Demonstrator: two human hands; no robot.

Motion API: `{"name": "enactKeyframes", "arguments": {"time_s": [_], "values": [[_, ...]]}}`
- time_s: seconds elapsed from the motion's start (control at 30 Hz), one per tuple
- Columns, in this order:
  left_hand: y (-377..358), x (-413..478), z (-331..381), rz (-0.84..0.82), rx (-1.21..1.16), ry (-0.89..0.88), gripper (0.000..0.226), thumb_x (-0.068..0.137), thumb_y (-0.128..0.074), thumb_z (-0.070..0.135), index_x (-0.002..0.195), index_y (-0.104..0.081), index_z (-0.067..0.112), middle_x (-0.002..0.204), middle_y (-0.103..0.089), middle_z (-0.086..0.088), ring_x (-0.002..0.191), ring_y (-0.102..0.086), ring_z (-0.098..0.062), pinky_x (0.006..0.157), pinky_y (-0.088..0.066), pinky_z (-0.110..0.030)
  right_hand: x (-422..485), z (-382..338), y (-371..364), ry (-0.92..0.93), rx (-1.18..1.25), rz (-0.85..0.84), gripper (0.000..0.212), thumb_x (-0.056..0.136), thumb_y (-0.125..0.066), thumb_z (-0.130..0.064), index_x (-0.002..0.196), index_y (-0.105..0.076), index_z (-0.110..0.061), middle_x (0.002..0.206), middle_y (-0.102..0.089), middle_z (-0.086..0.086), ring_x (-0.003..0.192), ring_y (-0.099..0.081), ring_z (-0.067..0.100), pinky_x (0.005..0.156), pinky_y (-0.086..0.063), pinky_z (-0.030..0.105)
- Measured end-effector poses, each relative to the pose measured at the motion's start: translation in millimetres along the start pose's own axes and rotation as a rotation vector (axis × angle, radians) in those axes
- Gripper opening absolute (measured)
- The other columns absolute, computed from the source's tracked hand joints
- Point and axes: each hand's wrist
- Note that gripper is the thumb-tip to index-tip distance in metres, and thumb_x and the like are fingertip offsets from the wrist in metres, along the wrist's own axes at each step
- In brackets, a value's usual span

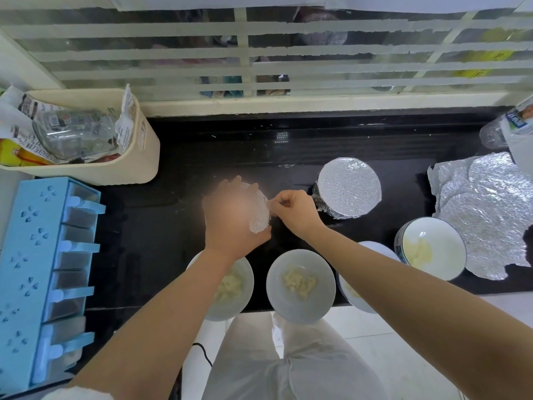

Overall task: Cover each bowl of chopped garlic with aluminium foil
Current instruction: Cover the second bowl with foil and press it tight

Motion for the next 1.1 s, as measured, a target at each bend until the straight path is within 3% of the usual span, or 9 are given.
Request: {"name": "enactKeyframes", "arguments": {"time_s": [0.13,0.3,0.4,0.57,0.67,0.73,0.8,1.0,1.1], "values": [[0,1,0,0.001,-0.004,0.001,0.085,0.071,-0.041,0.073,0.141,-0.039,0.025,0.151,-0.037,-0.011,0.138,-0.035,-0.037,0.099,-0.034,-0.063,-7,-8,0,0.072,-0.16,0.044,0.02,0.088,-0.063,-0.02,0.075,-0.072,-0.008,0.069,-0.07,0.003,0.066,-0.062,0.018,0.063,-0.047,0.028],[0,1,0,-0.005,-0.005,0.0,0.085,0.071,-0.043,0.073,0.142,-0.038,0.026,0.152,-0.036,-0.01,0.138,-0.034,-0.037,0.1,-0.034,-0.064,-9,-4,-6,-0.024,-0.03,0.101,0.007,0.083,-0.07,-0.017,0.085,-0.075,-0.014,0.081,-0.074,0.0,0.074,-0.066,0.01,0.069,-0.048,0.015],[1,2,0,0.001,-0.008,-0.017,0.086,0.069,-0.042,0.072,0.141,-0.041,0.025,0.151,-0.037,-0.01,0.137,-0.035,-0.036,0.098,-0.034,-0.063,-6,-2,-8,-0.163,0.138,0.101,0.014,0.078,-0.075,-0.02,0.091,-0.07,-0.017,0.077,-0.07,-0.003,0.081,-0.069,0.015,0.081,-0.053,0.027],[3,10,-18,-0.053,-0.009,-0.213,0.096,0.064,-0.041,0.08,0.144,-0.034,0.028,0.155,-0.032,-0.008,0.143,-0.027,-0.035,0.103,-0.032,-0.062,-10,-2,-10,-0.183,0.116,0.061,0.01,0.079,-0.071,-0.017,0.088,-0.067,-0.018,0.077,-0.07,-0.001,0.081,-0.069,0.017,0.083,-0.055,0.036],[9,14,-30,-0.154,0.007,-0.296,0.108,0.064,-0.036,0.091,0.153,-0.022,0.03,0.163,-0.015,-0.005,0.151,-0.004,-0.033,0.115,-0.012,-0.066,-12,-3,-11,-0.21,0.102,0.019,0.018,0.08,-0.069,-0.019,0.096,-0.06,-0.017,0.079,-0.068,0.001,0.085,-0.066,0.019,0.084,-0.053,0.035],[12,14,-31,-0.163,0.037,-0.265,0.114,0.063,-0.03,0.096,0.155,-0.016,0.031,0.165,-0.004,-0.008,0.151,0.007,-0.034,0.115,0.0,-0.068,-12,-4,-11,-0.223,0.097,-0.001,0.026,0.081,-0.07,-0.021,0.101,-0.055,-0.018,0.083,-0.068,0.003,0.089,-0.065,0.019,0.085,-0.051,0.035],[15,13,-28,-0.148,0.063,-0.203,0.115,0.062,-0.026,0.097,0.156,-0.013,0.032,0.165,0.0,-0.011,0.151,0.008,-0.035,0.114,0.003,-0.069,-10,-4,-11,-0.234,0.094,-0.012,0.03,0.08,-0.07,-0.021,0.104,-0.052,-0.019,0.089,-0.069,0.006,0.093,-0.065,0.02,0.088,-0.05,0.036],[4,3,5,-0.093,0.005,0.042,0.109,0.063,-0.039,0.089,0.152,-0.026,0.028,0.162,-0.016,-0.013,0.149,-0.011,-0.039,0.109,-0.013,-0.072,-5,-6,2,-0.234,0.082,-0.071,0.018,0.075,-0.074,-0.016,0.085,-0.06,-0.019,0.077,-0.065,-0.003,0.085,-0.063,0.017,0.083,-0.052,0.032],[0,4,12,-0.067,0.012,0.103,0.101,0.069,-0.048,0.084,0.151,-0.028,0.029,0.162,-0.018,-0.01,0.149,-0.013,-0.038,0.108,-0.017,-0.071,-4,-7,7,-0.221,0.106,-0.118,0.004,0.075,-0.068,-0.018,0.071,-0.07,-0.017,0.081,-0.073,0.006,0.089,-0.068,0.025,0.089,-0.055,0.041]]}}
Point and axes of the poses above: each hand's wrist, its own x-axis towards the middle knuckle, its own y-axis out of the back of the hand, z = x × y
